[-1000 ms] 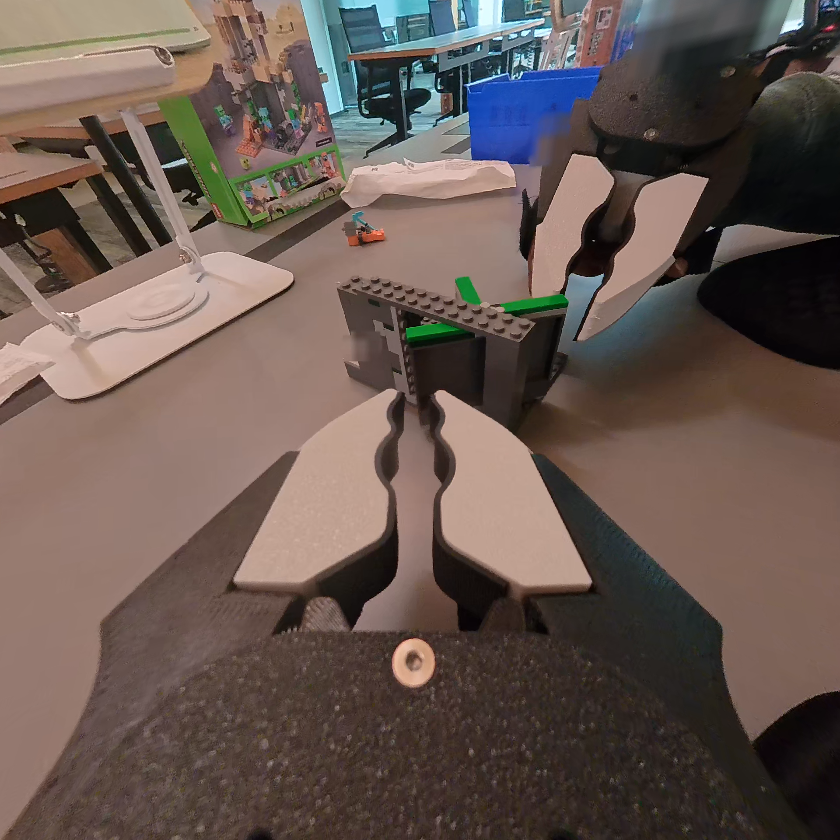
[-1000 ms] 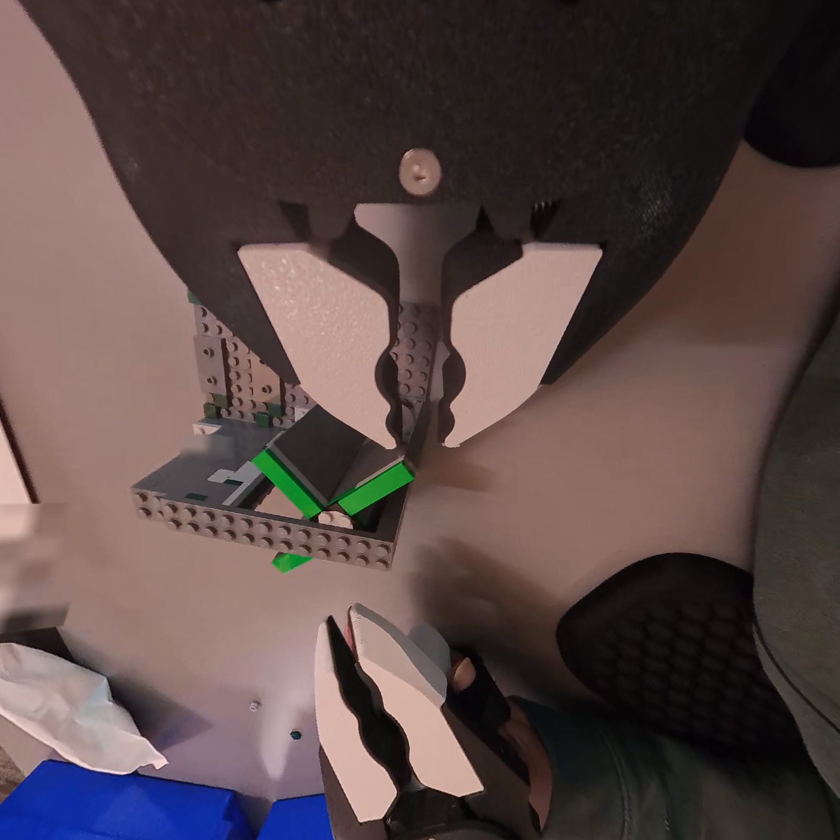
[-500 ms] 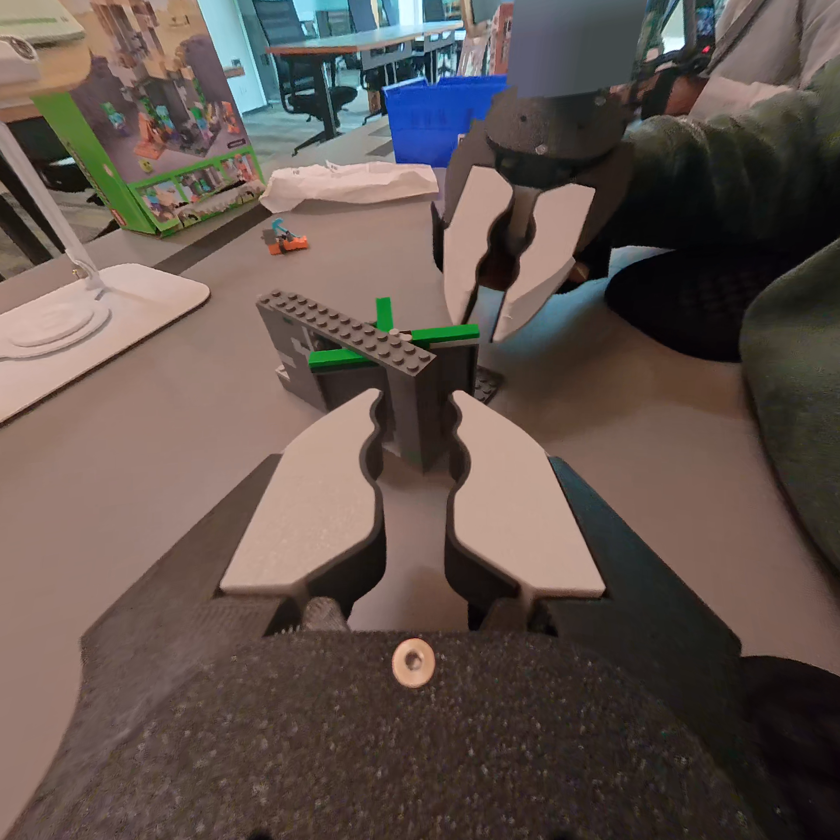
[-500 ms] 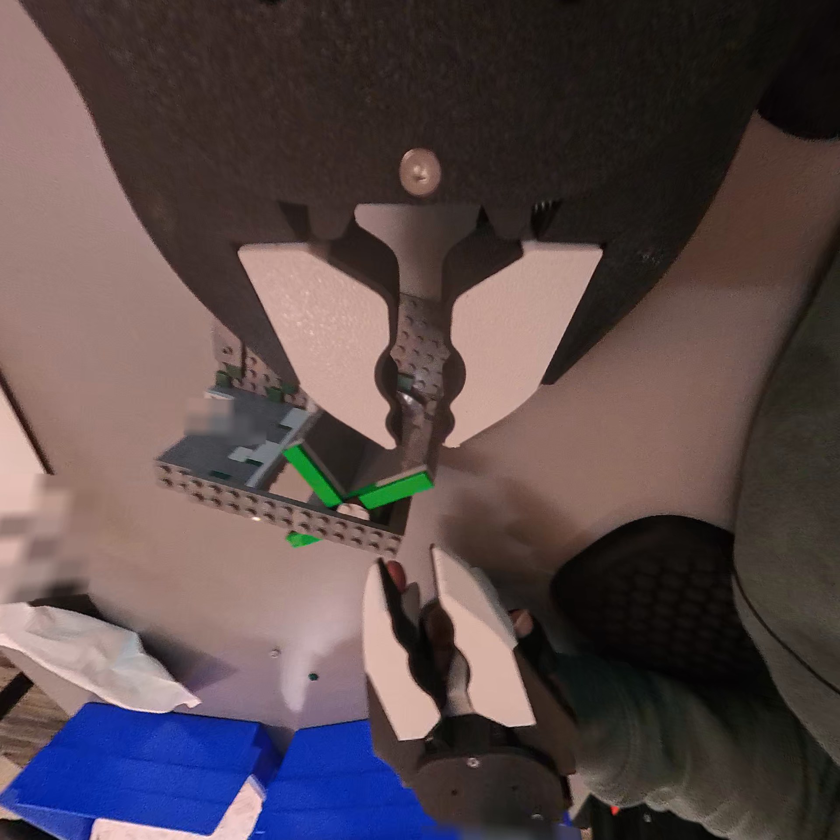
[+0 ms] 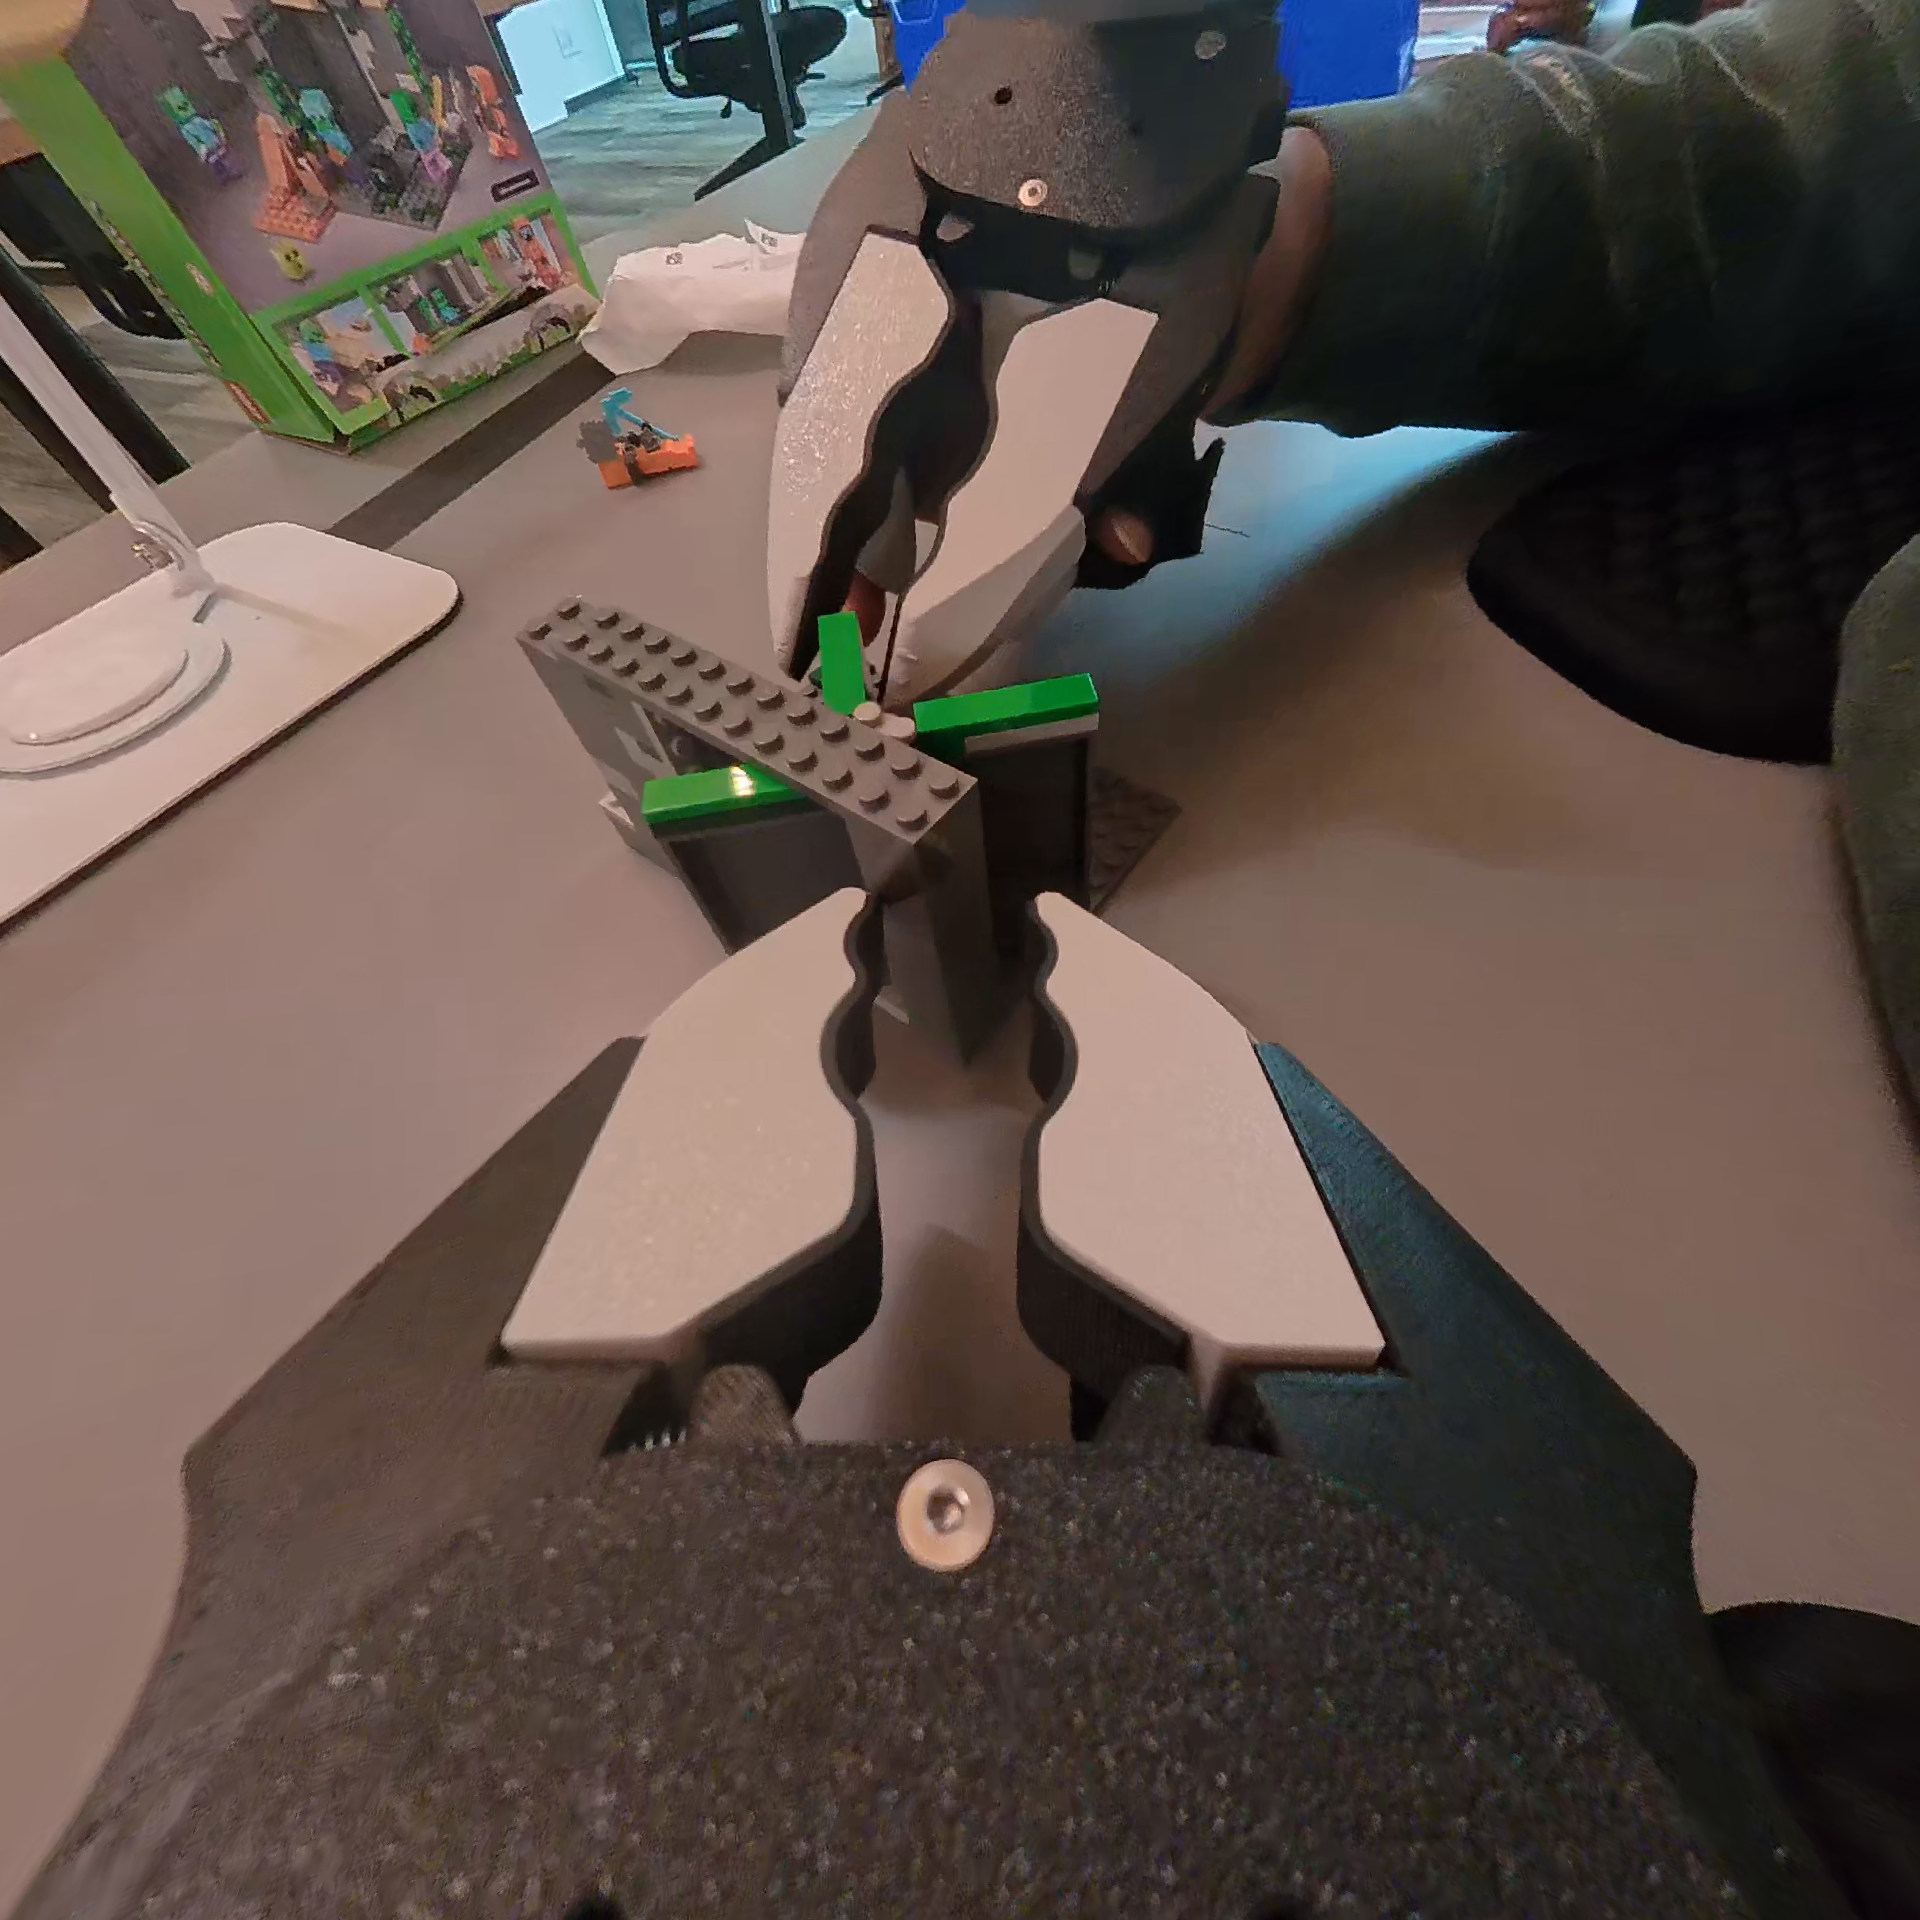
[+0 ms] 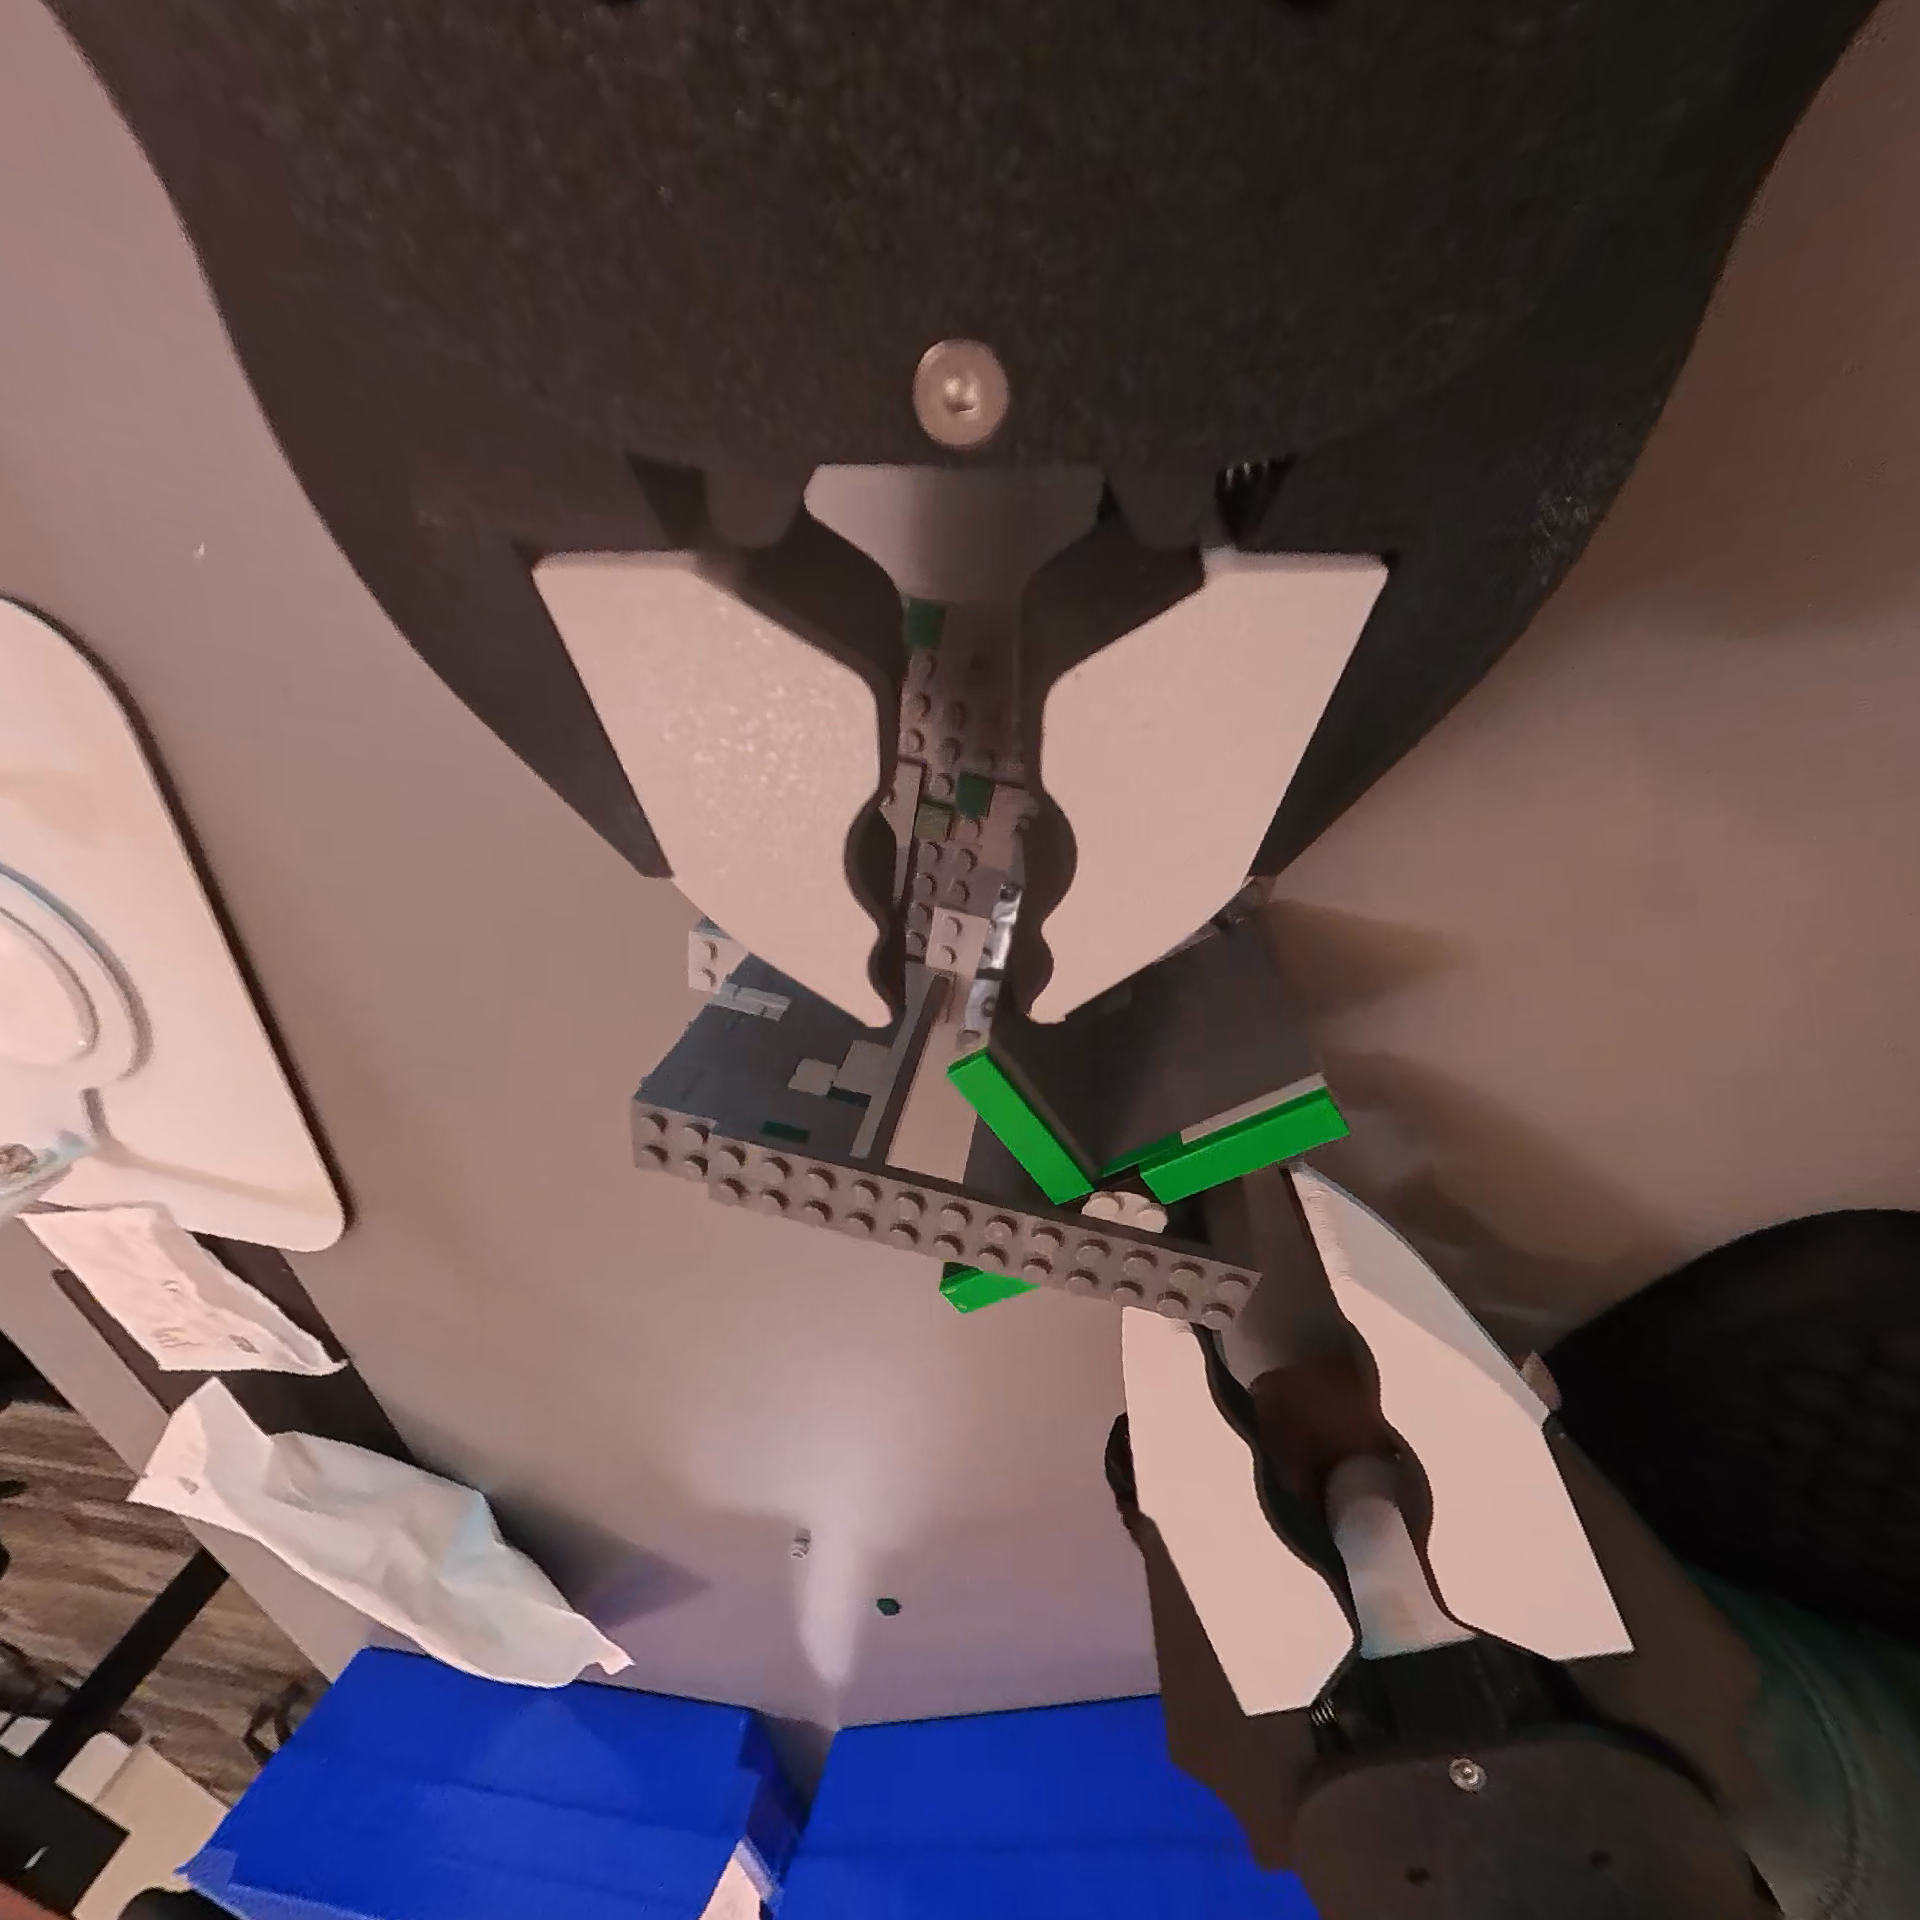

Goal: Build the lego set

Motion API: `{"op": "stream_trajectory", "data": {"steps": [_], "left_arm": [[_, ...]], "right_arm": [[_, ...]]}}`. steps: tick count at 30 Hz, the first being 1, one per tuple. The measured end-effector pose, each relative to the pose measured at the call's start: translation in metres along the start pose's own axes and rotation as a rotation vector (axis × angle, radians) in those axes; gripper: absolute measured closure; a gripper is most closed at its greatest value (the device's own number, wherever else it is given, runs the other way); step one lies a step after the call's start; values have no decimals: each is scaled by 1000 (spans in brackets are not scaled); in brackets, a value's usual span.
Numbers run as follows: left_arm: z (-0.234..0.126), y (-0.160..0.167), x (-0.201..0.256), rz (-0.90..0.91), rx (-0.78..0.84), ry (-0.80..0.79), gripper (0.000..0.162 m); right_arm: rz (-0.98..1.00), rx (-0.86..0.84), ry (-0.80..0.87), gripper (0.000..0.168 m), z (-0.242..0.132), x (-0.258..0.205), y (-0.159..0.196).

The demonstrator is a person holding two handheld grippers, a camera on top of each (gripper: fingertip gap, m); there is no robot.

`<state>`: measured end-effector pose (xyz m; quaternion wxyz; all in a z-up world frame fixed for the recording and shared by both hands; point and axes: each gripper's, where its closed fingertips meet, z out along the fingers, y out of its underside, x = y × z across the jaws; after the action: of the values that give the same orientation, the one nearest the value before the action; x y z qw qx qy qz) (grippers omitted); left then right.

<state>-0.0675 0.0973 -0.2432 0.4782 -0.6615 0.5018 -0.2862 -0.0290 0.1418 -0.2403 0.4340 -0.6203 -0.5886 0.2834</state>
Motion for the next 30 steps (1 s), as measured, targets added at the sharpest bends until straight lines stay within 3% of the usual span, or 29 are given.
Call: {"op": "stream_trajectory", "data": {"steps": [15, 20, 30], "left_arm": [[-17, -12, -11, -7, 116, -28, 147], [-24, -13, -21, -17, 143, -72, 148], [-28, -8, -31, -57, 134, -115, 155]], "right_arm": [[-21, -47, 30, 150, 13, 19, -2], [8, -44, 72, 150, 2, 22, -5], [55, -9, -30, 140, -32, -31, -13]]}}
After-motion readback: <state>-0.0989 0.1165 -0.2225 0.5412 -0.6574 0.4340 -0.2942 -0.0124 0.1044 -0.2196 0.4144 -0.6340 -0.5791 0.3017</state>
